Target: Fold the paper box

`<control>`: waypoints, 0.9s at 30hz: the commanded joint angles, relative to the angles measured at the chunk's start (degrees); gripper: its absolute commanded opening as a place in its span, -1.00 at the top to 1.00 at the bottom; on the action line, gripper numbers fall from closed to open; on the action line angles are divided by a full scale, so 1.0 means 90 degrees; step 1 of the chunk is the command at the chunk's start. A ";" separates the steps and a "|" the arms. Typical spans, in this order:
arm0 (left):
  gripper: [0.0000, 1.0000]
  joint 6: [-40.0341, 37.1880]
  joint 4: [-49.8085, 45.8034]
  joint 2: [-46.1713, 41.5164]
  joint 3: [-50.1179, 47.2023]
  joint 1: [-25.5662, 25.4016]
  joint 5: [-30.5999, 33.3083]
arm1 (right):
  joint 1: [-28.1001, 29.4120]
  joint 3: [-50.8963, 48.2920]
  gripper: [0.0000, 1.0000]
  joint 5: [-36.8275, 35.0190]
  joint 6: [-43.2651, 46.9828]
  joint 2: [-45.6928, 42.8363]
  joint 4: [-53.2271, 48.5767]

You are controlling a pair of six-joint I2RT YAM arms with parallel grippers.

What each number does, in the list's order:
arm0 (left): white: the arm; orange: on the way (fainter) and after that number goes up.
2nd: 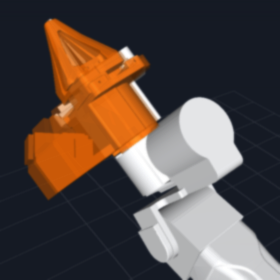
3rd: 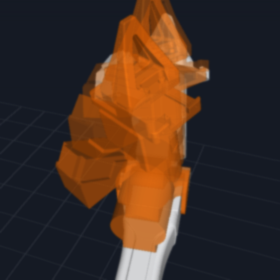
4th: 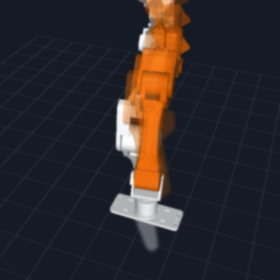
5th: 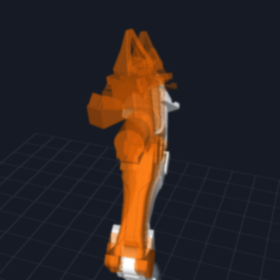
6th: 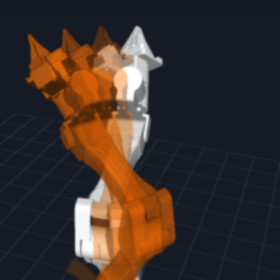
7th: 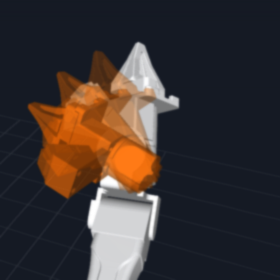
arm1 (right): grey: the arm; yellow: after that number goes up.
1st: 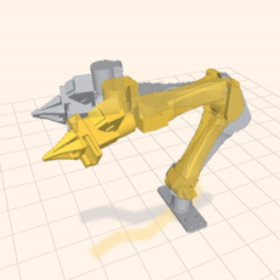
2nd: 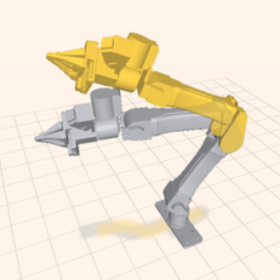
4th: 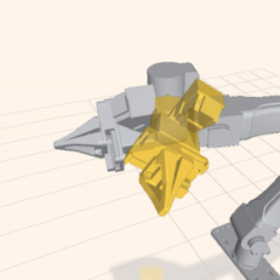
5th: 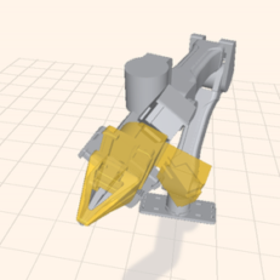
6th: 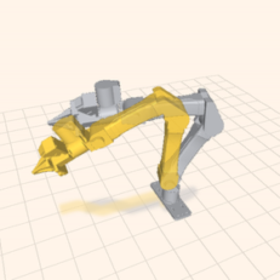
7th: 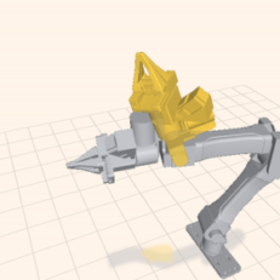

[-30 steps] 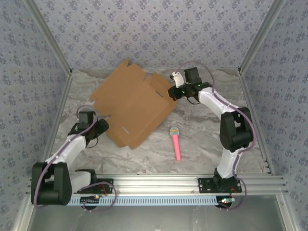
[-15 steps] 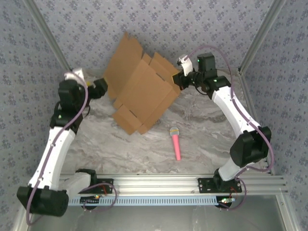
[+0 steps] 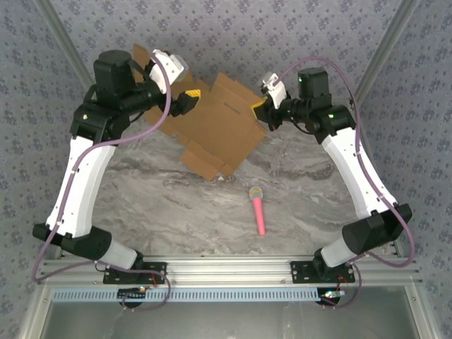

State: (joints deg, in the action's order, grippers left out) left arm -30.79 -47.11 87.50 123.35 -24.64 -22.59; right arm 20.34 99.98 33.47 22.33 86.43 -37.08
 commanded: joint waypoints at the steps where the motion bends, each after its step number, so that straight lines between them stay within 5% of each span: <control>1: -0.64 -0.1502 -0.1820 0.0461 0.0974 -0.0316 -0.0365 | 0.0167 0.0299 1.00 0.0108 0.0551 -0.0248 -0.0447; 10: -0.59 -0.2180 -0.2950 0.1599 0.2565 -0.0816 -0.0366 | 0.0460 0.0476 1.00 0.0019 0.1068 -0.0425 -0.0719; 15: -0.15 -0.2020 -0.2847 0.1769 0.2579 -0.0822 -0.0479 | 0.0538 0.0523 1.00 0.0001 0.1242 -0.0490 -0.0679; 22: 0.79 -0.1875 -0.2763 0.1830 0.2586 -0.0820 -0.0359 | 0.0543 0.0464 1.00 -0.0347 0.1194 -0.0485 -0.0324; 23: 0.87 -0.1858 -0.2773 0.1830 0.2586 -0.0817 -0.0295 | 0.0542 0.0455 0.89 -0.0452 0.1072 -0.0490 -0.0246; 27: 1.00 -0.1702 -0.2743 0.1765 0.2584 -0.0740 -0.0046 | 0.0460 0.0404 -0.05 -0.0760 0.0467 -0.0640 0.0119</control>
State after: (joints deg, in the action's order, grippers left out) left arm -47.44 -72.07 103.61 144.97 -31.88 -24.38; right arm 24.80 102.43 28.95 30.55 83.48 -39.53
